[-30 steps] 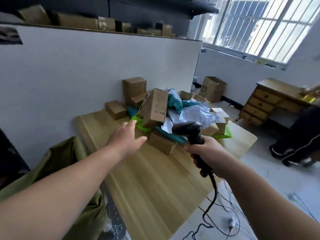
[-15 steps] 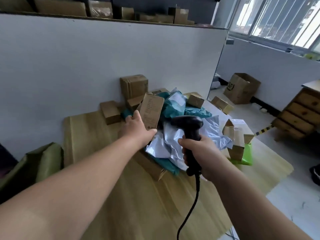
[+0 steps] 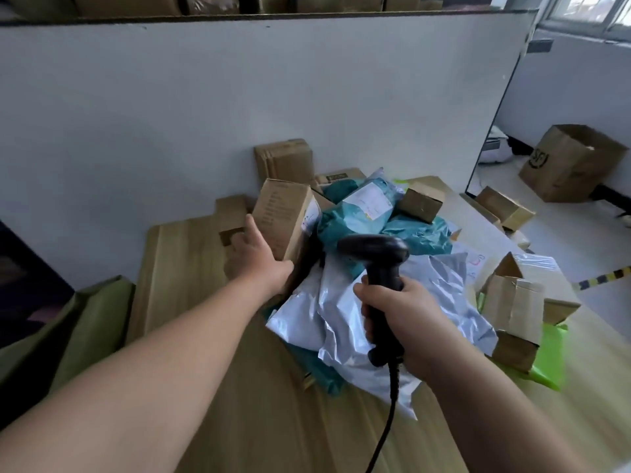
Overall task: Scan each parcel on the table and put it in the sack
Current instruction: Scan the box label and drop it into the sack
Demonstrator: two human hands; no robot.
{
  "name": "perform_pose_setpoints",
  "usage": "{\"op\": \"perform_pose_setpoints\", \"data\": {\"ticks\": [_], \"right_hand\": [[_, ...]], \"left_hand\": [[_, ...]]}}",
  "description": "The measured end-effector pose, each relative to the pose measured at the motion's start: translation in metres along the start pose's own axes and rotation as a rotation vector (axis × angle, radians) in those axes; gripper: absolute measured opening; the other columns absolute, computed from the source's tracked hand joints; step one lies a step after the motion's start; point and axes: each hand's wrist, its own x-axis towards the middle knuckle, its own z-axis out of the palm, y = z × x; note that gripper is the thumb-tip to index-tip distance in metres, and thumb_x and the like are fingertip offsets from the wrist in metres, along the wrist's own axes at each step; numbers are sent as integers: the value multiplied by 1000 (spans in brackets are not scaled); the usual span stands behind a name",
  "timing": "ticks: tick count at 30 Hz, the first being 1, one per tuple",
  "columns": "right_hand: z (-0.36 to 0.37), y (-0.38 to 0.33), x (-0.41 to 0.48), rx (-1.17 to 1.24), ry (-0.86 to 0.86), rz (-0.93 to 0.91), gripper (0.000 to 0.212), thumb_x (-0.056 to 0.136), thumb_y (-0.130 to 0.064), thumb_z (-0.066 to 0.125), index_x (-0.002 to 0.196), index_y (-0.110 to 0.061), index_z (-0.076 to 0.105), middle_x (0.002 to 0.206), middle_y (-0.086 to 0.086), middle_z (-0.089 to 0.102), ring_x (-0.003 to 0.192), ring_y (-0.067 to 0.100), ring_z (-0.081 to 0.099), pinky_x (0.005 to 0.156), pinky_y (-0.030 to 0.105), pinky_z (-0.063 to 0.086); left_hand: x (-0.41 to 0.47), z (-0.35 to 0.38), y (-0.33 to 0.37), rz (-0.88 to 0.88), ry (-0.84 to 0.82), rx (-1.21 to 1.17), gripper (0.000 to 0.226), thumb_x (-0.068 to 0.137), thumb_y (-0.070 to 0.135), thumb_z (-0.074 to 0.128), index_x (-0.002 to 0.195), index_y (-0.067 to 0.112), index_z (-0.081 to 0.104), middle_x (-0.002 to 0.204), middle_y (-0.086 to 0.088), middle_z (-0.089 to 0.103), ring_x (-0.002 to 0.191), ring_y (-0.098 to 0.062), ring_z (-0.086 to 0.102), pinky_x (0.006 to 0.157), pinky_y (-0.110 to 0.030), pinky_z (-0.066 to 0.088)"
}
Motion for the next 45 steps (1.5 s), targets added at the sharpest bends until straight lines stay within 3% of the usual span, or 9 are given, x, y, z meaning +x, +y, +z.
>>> {"op": "perform_pose_setpoints", "data": {"ticks": [5,12,17,19,25,30,32,41,45], "right_hand": [[20,-17,-4,-13,-69,-35,19,91,-14,65,80,-9,50,55,4,49,43,19,45,42,29,38],[81,-40,-26,-33,-186,-98,14,92,-10,64,88,-6,52,56,6,50,46,18,46,46,31,42],[119,-59,-39,-17,-174,-153,19,91,-8,65,76,-9,53,52,3,51,44,17,47,44,29,43],[127,-61,-39,6,-135,-168,22,91,-8,65,75,-9,51,49,3,50,43,18,46,41,26,41],[148,-52,-33,11,-9,-164,23,91,-21,70,82,-8,53,57,7,54,42,17,48,42,27,42],[158,-44,-27,-12,100,-87,40,81,-48,76,96,-13,64,84,6,61,83,28,63,89,56,56],[161,-42,-27,37,88,-57,42,80,-51,76,102,-18,63,98,5,69,94,30,68,90,57,56],[158,-26,-13,263,88,24,35,85,-28,77,112,-21,57,102,12,74,87,35,74,79,60,58],[158,-23,-4,319,129,5,41,86,-24,76,121,-20,54,109,14,73,91,37,73,81,62,57]], "left_hand": [[-5,-57,-37,-198,55,-673,60,67,9,72,117,10,40,104,-4,57,87,-21,59,51,-26,47],[-36,-117,-98,-351,-111,-946,52,73,-5,64,113,19,42,93,-4,62,74,-22,60,59,-34,49],[-50,-148,-134,-128,-77,-616,81,71,0,74,132,28,27,114,5,50,96,-18,53,69,-32,51],[-49,-156,-143,75,26,-345,98,63,7,81,142,21,25,127,-1,44,113,-20,47,87,-30,46],[-52,-161,-160,576,234,223,82,63,3,73,137,6,37,132,-15,44,132,-40,37,105,-52,32],[-61,-159,-152,794,342,356,85,61,-6,76,131,12,32,128,-20,52,132,-45,39,106,-61,30],[-63,-159,-146,872,374,409,81,62,-9,76,130,11,36,125,-21,55,130,-45,42,105,-64,30],[-67,-149,-136,862,350,456,78,72,-2,74,133,17,30,129,-18,51,136,-39,36,113,-53,17],[-68,-146,-123,674,305,430,93,84,7,63,144,32,-4,158,-10,-1,146,-28,-13,114,-40,-13]]}}
